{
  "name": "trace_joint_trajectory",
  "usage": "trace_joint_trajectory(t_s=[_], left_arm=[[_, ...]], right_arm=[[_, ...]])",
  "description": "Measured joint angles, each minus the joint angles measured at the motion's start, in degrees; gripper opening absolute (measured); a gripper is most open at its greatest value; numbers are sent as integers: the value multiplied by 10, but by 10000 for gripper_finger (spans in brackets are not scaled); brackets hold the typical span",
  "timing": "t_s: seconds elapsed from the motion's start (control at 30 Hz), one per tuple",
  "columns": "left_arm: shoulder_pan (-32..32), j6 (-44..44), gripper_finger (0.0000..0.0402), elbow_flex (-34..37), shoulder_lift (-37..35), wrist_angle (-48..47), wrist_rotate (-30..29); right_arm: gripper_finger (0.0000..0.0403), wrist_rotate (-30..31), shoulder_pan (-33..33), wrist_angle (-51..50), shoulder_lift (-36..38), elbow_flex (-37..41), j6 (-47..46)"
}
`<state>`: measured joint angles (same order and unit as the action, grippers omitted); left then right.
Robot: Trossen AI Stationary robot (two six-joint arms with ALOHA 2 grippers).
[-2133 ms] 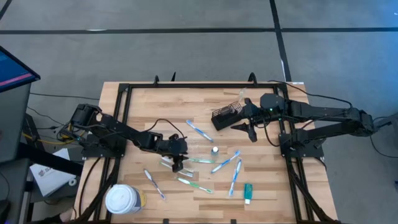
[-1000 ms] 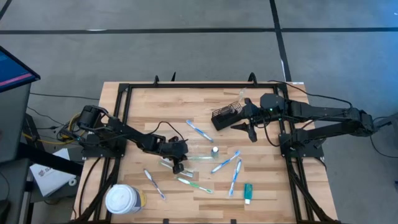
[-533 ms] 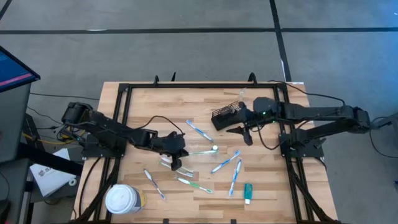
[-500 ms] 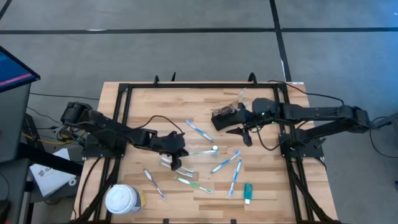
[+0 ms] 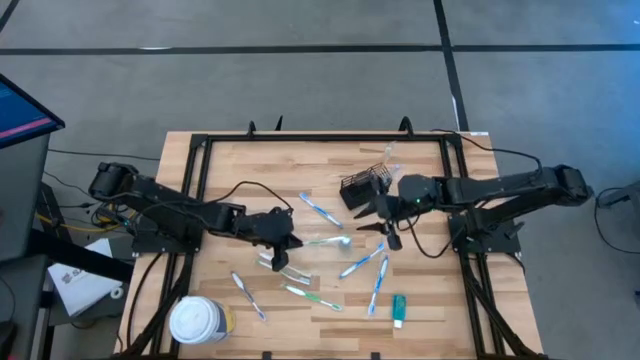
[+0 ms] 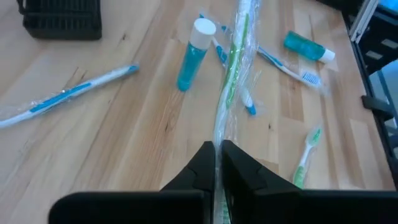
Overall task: Pick & Place toothbrushing station
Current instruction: Put the green toothbrush into the mesh organizer
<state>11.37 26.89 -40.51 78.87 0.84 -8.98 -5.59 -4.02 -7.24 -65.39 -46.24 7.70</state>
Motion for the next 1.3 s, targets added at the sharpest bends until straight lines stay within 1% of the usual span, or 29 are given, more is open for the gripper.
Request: trace_joint_trajectory(t_s=[0.13, 0.3, 0.37, 0.43, 0.5, 0.67, 0.83, 0.93, 1.07, 1.2, 1.3], left_arm=[[-21, 35, 5, 0, 0, 0, 7], [-62, 87, 5, 0, 0, 4, 64], [-80, 99, 5, 0, 0, 6, 95], [-98, 115, 5, 0, 0, 6, 129], [-114, 127, 5, 0, 0, 9, 159], [-149, 165, 5, 0, 0, 43, 260], [-169, 193, 5, 0, 0, 52, 310], [-177, 216, 5, 0, 0, 54, 335], [-186, 234, 5, 0, 0, 57, 362], [-186, 235, 5, 0, 0, 58, 366], [-184, 234, 5, 0, 0, 64, 368]], right_arm=[[121, 74, -34, 0, -5, 0, 24], [122, 162, -67, 0, -16, 1, 62], [122, 188, -75, 8, -26, -3, 76], [122, 218, -85, -5, -32, -4, 90], [121, 237, -92, 0, -48, -16, 104], [123, 279, -107, -6, -98, -55, 137], [123, 326, -118, -50, -155, -113, 159], [123, 340, -125, -80, -184, -148, 165], [124, 342, -133, -132, -217, -192, 164], [130, 342, -142, -155, -244, -221, 164], [144, 342, -145, -168, -261, -232, 166]])
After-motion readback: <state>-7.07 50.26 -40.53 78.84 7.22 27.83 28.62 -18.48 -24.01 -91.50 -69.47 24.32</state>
